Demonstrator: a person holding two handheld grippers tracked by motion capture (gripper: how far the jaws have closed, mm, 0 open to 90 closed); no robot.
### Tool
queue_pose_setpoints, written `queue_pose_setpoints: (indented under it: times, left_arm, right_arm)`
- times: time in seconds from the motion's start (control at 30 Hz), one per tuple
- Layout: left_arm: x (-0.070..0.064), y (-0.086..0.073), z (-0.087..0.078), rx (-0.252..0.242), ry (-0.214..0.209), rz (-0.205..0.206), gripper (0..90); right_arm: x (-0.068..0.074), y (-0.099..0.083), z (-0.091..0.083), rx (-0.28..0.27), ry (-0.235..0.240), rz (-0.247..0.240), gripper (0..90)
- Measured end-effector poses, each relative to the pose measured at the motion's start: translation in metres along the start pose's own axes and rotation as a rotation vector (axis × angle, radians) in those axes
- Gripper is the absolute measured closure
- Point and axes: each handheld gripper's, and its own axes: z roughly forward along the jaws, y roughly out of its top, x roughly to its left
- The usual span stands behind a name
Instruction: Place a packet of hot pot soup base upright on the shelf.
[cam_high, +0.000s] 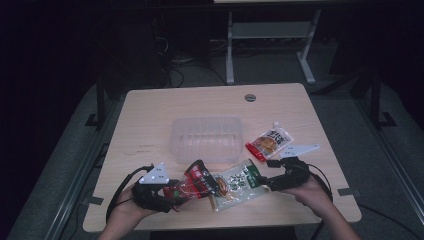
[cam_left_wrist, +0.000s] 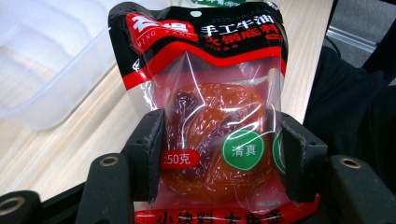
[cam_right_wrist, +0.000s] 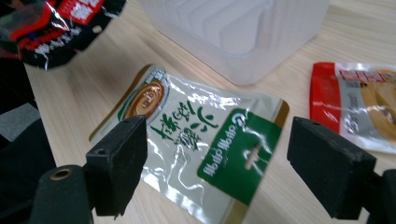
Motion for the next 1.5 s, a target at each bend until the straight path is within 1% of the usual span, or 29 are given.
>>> queue_pose_setpoints:
  times: [0.03,0.1,0.13,0.17,0.2,0.4,0.47,0.5,0.53,0.63,0.67,0.73,0.77,0.87,0.93,0.97,1.07,1.1,1.17,1.23,1.3,1.33,1.43,1.47,1.5]
  left_arm:
    - [-0.001,0.002,0.002,0.001,-0.005,0.005,40.8]
    - [-0.002,0.005,0.005,0.001,-0.009,0.023,40.8]
    - [-0.004,0.010,0.010,0.006,-0.014,0.045,40.8]
    - [-0.004,0.010,0.010,0.006,-0.014,0.045,40.8]
    - [-0.004,0.011,0.012,0.003,-0.017,0.043,40.8]
    - [-0.009,0.021,0.021,0.012,-0.027,0.092,40.8]
    - [-0.010,0.025,0.025,0.005,-0.026,0.102,40.8]
    - [-0.009,0.027,0.026,0.012,-0.028,0.113,40.8]
    - [-0.010,0.028,0.028,0.006,-0.029,0.113,40.8]
    - [-0.009,0.031,0.030,0.000,-0.022,0.126,40.8]
    - [-0.010,0.031,0.030,-0.005,-0.020,0.128,40.8]
    - [-0.010,0.031,0.030,-0.013,-0.014,0.127,40.8]
    - [-0.010,0.031,0.031,-0.016,-0.012,0.130,40.8]
    - [-0.011,0.031,0.033,-0.018,-0.011,0.135,40.8]
    - [-0.013,0.032,0.033,-0.021,-0.009,0.144,40.8]
    - [-0.013,0.033,0.034,-0.025,-0.011,0.143,40.8]
    - [-0.015,0.035,0.034,-0.035,-0.004,0.159,40.8]
    - [-0.016,0.035,0.034,-0.032,-0.004,0.159,40.8]
    - [-0.016,0.035,0.035,-0.027,0.000,0.173,40.8]
    - [-0.016,0.035,0.036,-0.029,0.005,0.174,40.8]
    - [-0.016,0.035,0.037,-0.028,0.007,0.172,40.8]
    - [-0.016,0.034,0.038,-0.019,0.014,0.181,40.8]
    - [-0.015,0.033,0.039,-0.015,0.019,0.183,40.9]
    - [-0.015,0.033,0.039,-0.014,0.018,0.178,40.9]
    - [-0.014,0.033,0.039,-0.015,0.019,0.181,40.8]
  right_arm:
    - [0.000,0.000,0.000,0.000,0.000,0.000,20.0]
    - [0.002,0.003,0.003,-0.006,0.016,0.002,21.3]
    - [0.003,0.006,0.006,-0.007,0.026,0.003,22.0]
    - [0.003,0.006,0.006,-0.007,0.026,0.003,22.0]
    - [0.005,0.009,0.009,-0.005,0.036,0.008,22.3]
    - [0.013,0.021,0.022,-0.002,0.077,-0.014,24.4]
    - [0.015,0.026,0.027,-0.010,0.098,-0.012,25.8]
    - [0.015,0.029,0.029,-0.014,0.113,-0.005,26.9]
    - [0.015,0.031,0.032,-0.014,0.127,0.001,27.4]
    - [0.017,0.038,0.040,-0.016,0.152,-0.007,28.8]
    - [0.018,0.040,0.043,-0.017,0.172,-0.004,29.3]
    - [0.021,0.044,0.048,-0.009,0.185,-0.014,30.1]
    - [0.022,0.045,0.050,-0.004,0.198,-0.018,30.4]
    - [0.027,0.045,0.056,0.006,0.228,-0.021,30.4]
    - [0.030,0.045,0.059,0.017,0.238,-0.020,30.4]
    - [0.030,0.044,0.060,0.015,0.241,-0.020,30.4]
    - [0.030,0.043,0.063,0.018,0.277,0.004,30.4]
    - [0.031,0.042,0.064,0.022,0.287,0.009,30.4]
    - [0.031,0.041,0.066,0.021,0.304,0.019,30.5]
    - [0.030,0.040,0.068,0.026,0.310,0.025,30.6]
    - [0.029,0.039,0.069,0.031,0.331,0.047,31.8]
    - [0.030,0.038,0.070,0.035,0.337,0.046,31.9]
    - [0.032,0.037,0.073,0.048,0.365,0.061,34.2]
    - [0.033,0.037,0.074,0.048,0.366,0.053,34.5]
    - [0.033,0.038,0.074,0.045,0.358,0.049,36.8]
